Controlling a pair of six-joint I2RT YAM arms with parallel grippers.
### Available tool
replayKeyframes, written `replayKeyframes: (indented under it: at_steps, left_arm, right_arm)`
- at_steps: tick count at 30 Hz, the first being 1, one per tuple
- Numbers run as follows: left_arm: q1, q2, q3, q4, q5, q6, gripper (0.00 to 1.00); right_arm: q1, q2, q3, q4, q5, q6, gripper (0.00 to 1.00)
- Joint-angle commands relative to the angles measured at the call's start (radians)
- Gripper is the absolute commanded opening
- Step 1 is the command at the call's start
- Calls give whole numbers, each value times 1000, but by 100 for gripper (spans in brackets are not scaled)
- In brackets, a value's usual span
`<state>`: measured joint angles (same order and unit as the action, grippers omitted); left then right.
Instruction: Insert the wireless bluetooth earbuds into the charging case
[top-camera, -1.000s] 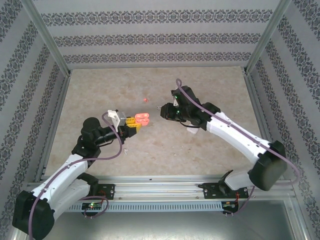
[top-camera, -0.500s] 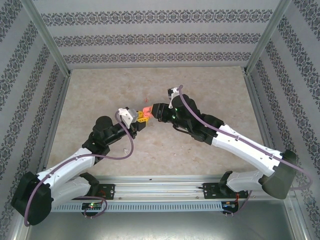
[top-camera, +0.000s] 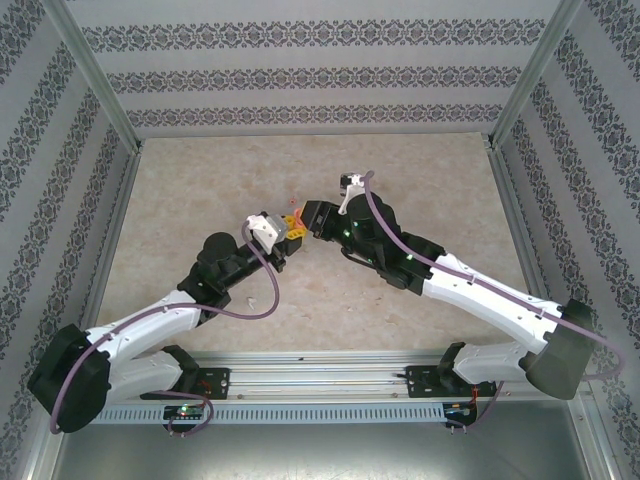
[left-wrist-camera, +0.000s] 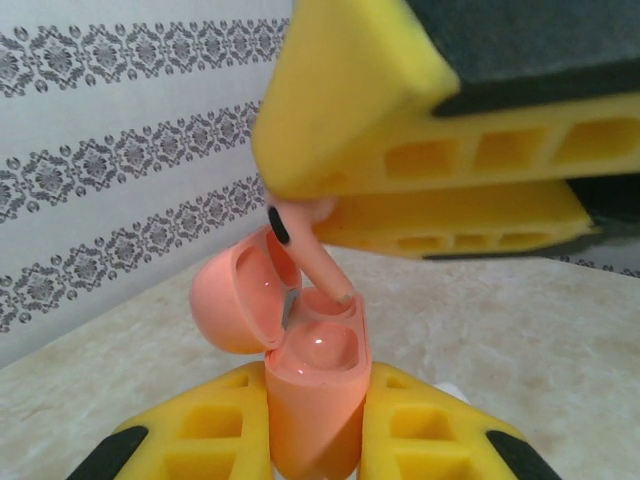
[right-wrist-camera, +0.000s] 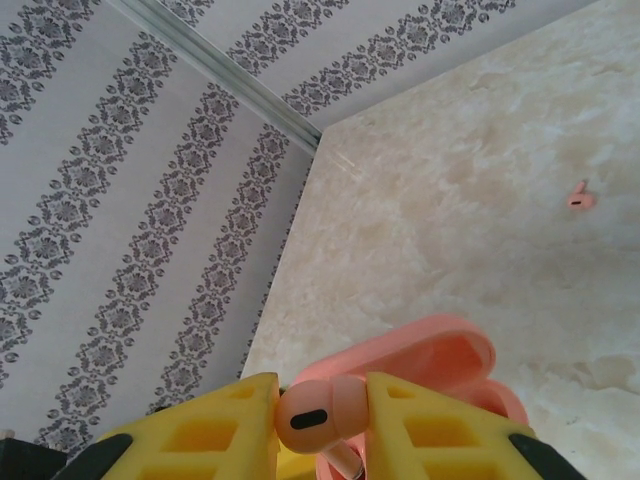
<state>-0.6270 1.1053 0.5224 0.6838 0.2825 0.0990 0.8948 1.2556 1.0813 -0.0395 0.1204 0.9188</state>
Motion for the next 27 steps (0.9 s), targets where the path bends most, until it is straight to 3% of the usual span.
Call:
replayKeyframes:
  at_steps: [1,12,27]
  left_arm:
    - [-16,12,35,95,-32,2,0]
    - [-20,41,51,124,-46,-55,0]
    - [-26,45,62,137,-76,-79,0]
  right_arm:
    - [12,3,-29,74,22,37,25]
    - [14,5,-89,158,24,87,25]
    - [31,-3,-123,132,45,111,25]
